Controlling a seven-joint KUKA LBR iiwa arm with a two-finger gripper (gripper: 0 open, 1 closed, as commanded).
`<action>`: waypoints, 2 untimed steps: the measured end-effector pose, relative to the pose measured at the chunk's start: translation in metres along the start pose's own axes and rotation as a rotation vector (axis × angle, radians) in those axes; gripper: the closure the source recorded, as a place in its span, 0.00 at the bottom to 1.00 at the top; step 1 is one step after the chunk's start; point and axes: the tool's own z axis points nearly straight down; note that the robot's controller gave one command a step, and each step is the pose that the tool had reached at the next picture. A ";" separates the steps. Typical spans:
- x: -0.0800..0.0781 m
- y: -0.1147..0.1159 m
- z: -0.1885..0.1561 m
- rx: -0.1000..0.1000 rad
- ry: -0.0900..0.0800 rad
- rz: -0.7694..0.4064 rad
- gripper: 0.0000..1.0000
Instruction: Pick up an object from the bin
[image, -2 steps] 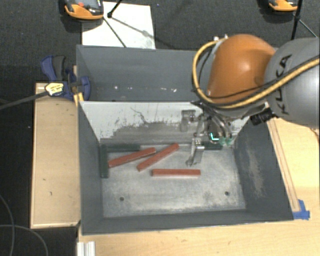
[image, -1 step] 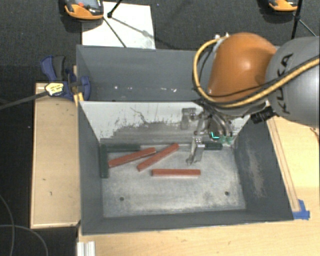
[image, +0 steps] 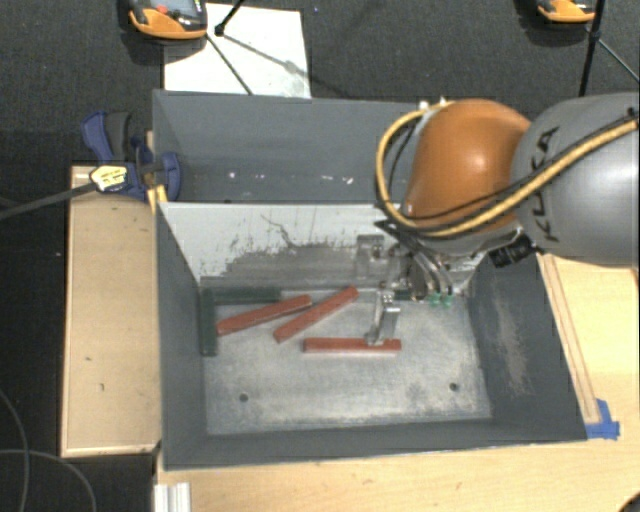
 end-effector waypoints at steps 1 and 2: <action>0.013 -0.040 0.043 0.002 0.008 0.184 0.00; 0.025 -0.036 0.075 0.003 0.008 0.324 0.00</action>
Offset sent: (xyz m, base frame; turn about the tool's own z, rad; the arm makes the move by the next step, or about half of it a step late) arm -0.0412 -0.0171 -0.1214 -0.0188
